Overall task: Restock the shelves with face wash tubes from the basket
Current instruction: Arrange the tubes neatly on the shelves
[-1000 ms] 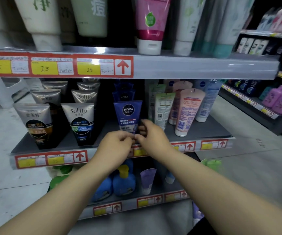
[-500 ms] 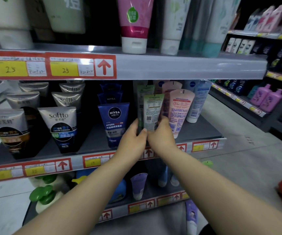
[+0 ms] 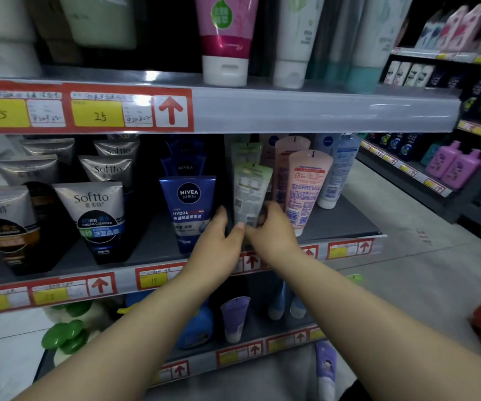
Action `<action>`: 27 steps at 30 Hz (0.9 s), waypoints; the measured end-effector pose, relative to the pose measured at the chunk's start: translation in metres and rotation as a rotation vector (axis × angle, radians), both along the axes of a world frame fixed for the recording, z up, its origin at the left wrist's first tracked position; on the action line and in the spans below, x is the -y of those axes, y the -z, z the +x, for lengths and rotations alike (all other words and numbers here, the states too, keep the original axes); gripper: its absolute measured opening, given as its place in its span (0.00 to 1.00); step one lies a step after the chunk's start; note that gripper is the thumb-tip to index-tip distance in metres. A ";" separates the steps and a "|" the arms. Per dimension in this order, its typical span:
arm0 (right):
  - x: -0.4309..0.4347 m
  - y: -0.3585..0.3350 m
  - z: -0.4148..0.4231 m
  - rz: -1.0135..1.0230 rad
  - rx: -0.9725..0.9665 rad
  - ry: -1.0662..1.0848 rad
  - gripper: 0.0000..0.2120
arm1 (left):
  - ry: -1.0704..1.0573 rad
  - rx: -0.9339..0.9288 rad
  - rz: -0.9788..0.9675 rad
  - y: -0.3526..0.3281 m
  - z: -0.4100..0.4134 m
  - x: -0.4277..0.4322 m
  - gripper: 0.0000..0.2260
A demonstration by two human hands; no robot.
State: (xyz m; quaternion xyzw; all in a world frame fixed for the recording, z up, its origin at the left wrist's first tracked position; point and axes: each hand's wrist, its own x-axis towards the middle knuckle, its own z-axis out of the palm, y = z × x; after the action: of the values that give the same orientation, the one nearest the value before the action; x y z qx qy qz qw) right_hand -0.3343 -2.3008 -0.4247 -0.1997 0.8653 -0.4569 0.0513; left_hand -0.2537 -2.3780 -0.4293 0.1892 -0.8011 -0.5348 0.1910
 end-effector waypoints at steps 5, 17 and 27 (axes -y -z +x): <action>0.006 0.000 0.010 0.137 -0.101 -0.075 0.23 | 0.042 -0.102 0.052 -0.006 -0.004 -0.011 0.24; -0.014 -0.012 0.000 0.015 -0.021 -0.247 0.21 | 0.051 -0.052 0.162 -0.006 -0.020 -0.005 0.20; 0.002 -0.013 -0.033 -0.141 0.124 -0.210 0.23 | 0.072 -0.115 0.260 -0.011 -0.042 -0.002 0.22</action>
State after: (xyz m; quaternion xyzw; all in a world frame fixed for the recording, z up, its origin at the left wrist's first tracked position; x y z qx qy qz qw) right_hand -0.3672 -2.3028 -0.4121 -0.2634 0.8005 -0.5204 0.1381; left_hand -0.2954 -2.3760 -0.4181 0.1522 -0.7191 -0.6505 0.1912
